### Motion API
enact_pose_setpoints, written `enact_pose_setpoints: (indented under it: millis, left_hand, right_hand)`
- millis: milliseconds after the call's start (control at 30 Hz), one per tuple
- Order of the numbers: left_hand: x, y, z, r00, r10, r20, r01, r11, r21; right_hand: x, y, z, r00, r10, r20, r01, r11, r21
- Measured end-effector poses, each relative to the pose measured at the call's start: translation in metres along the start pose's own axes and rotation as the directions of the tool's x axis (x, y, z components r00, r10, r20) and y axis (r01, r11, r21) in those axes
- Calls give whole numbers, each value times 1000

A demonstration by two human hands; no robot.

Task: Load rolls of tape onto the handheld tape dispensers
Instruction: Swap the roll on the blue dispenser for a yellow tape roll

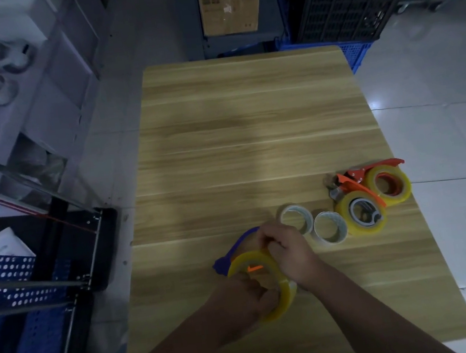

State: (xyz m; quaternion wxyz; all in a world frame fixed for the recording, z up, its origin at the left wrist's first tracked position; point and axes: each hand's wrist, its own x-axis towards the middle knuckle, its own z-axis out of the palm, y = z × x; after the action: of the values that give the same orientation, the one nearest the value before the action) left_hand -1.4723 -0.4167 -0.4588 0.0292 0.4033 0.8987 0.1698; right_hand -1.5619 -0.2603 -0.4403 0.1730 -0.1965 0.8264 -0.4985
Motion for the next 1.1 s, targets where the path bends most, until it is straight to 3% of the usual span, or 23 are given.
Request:
enact_pose_setpoints:
  millis: [300,467,633,833,1100]
  left_hand:
    - [2,0,2,999,-15,29,14,1000,22]
    - [5,3,3,997,1,-77,3,999,52]
    - [5,-4,-1,1000,-23,-14,23,999,24]
    - [11,0,-9,998,-44,33,45,998,-34]
    - [11,6,-6,994,-65,85,64,998,15]
  right_hand:
    - [-13,5,8,952,77,-295,-94,995,-44]
    - [-17,9,10,960,64,-273,-90,993,-82]
    - [-10,6,9,969,103,-226,-114,993,-37]
    - [-11,2,6,949,128,-288,-144,989,-35]
    - [-14,2,7,937,152,-314,-180,982,-64]
